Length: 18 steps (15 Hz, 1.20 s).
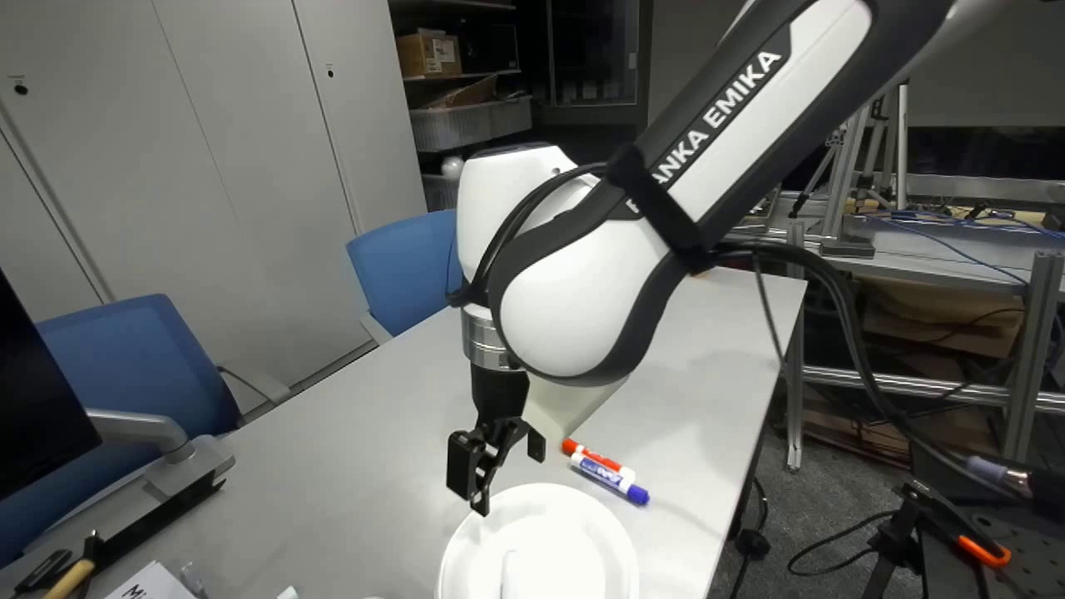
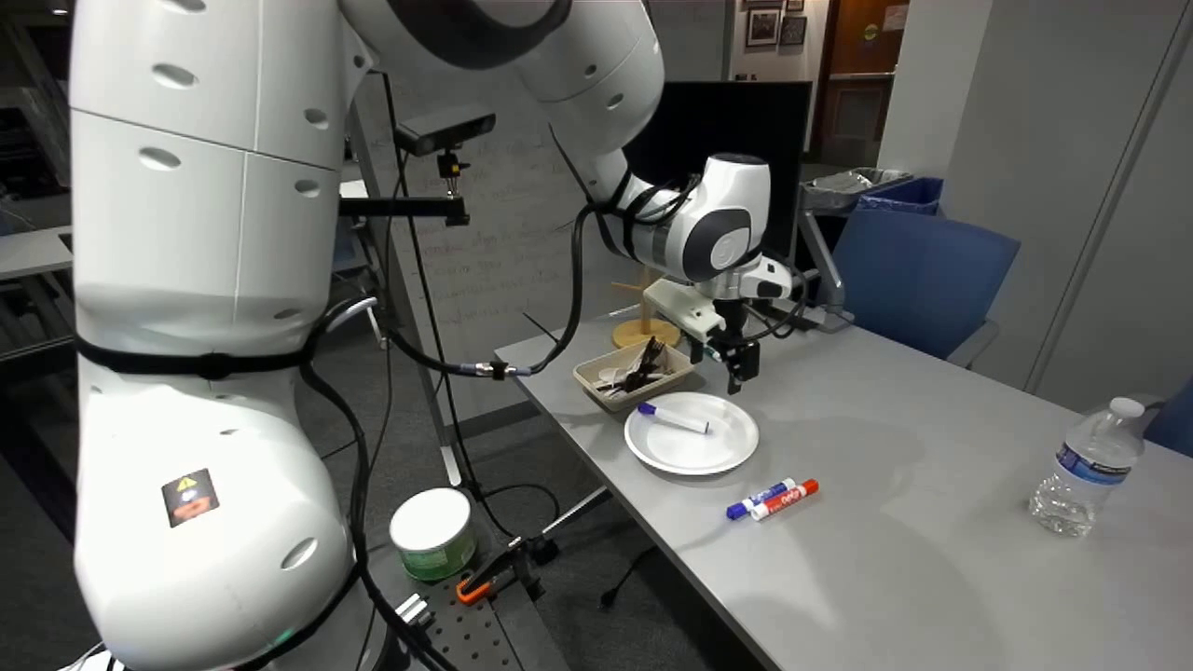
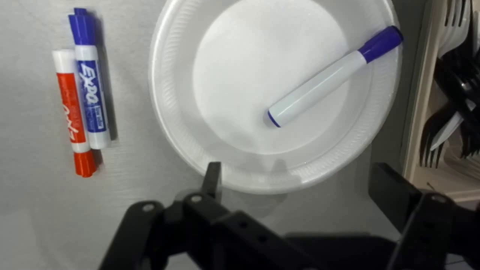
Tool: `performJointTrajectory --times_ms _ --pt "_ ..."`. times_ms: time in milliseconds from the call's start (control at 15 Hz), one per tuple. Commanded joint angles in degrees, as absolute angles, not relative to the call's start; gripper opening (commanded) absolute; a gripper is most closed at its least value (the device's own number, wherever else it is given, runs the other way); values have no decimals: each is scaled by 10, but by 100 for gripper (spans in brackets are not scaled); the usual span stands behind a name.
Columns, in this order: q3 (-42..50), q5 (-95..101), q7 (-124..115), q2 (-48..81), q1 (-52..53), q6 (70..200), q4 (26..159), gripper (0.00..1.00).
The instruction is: Remove the markers from the white plate
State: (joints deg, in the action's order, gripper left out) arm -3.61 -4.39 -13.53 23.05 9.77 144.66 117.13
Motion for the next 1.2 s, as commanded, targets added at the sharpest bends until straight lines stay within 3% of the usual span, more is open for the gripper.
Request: performJointTrajectory --times_ms 0,400,1133 --pt "-34 -77 -196 275 95 1415 1114 100" --pt "-28 -112 -299 325 106 1393 1077 96" --pt "-29 -140 -328 332 107 1400 1093 100"
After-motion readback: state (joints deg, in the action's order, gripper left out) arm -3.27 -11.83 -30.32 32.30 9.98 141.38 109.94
